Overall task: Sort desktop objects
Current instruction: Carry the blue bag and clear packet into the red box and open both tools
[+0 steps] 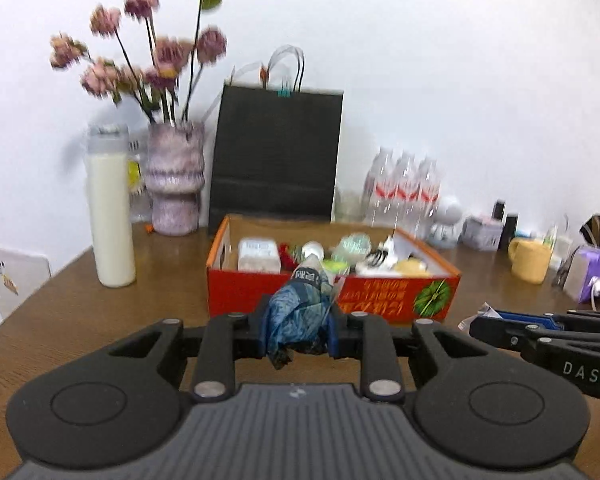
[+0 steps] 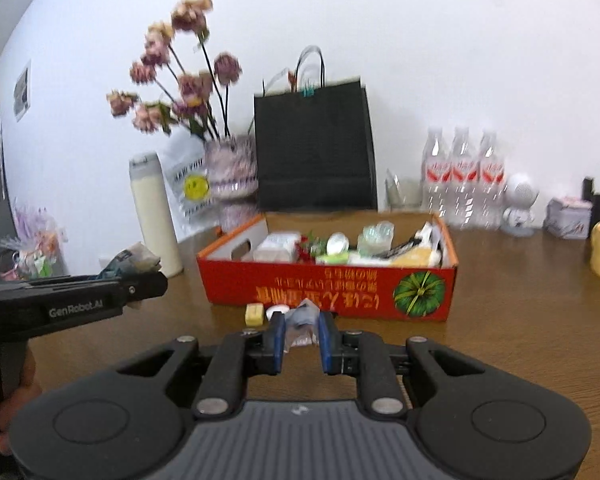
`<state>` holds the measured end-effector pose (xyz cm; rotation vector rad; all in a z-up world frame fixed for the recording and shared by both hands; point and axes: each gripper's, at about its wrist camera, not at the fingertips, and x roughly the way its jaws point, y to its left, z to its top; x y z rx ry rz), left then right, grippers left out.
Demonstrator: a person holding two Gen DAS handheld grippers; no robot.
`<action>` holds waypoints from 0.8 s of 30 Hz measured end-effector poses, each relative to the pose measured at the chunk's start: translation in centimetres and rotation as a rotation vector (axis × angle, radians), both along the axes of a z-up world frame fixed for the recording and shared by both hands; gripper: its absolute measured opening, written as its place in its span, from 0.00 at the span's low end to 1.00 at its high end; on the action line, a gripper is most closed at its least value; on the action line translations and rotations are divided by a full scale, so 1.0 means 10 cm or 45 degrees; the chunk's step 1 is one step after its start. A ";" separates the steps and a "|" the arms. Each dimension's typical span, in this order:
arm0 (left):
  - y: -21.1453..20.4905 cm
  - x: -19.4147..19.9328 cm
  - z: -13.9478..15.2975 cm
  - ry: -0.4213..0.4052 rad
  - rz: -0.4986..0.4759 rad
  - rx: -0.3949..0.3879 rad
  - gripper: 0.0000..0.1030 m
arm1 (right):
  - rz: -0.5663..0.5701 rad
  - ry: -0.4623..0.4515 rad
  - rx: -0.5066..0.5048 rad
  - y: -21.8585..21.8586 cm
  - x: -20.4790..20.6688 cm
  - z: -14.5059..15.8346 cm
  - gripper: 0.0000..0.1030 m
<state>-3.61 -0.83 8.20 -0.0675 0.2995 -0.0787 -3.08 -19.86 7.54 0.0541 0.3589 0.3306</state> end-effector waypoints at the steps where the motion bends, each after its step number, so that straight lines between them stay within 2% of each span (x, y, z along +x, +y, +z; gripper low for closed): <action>1: -0.02 -0.08 0.00 -0.028 0.013 0.002 0.25 | -0.001 -0.020 0.000 0.00 -0.06 0.02 0.16; 6: -0.09 -0.34 -0.04 -0.036 0.044 -0.009 0.25 | 0.010 -0.074 0.005 0.00 -0.29 0.13 0.16; 10: -0.09 -0.53 0.01 -0.081 0.066 -0.011 0.25 | -0.006 -0.156 0.022 -0.04 -0.50 0.20 0.16; 14: -0.10 -0.64 0.01 -0.105 0.084 -0.021 0.25 | -0.005 -0.216 0.081 -0.12 -0.63 0.17 0.16; 18: -0.09 -0.62 0.00 -0.104 0.091 -0.020 0.25 | -0.008 -0.230 0.101 -0.13 -0.62 0.15 0.16; 21: -0.11 -0.51 -0.03 -0.085 0.047 0.010 0.25 | -0.015 -0.219 0.101 -0.14 -0.52 0.14 0.16; 24: -0.08 -0.32 -0.08 -0.054 0.043 -0.016 0.25 | 0.008 -0.150 0.176 -0.20 -0.31 0.14 0.16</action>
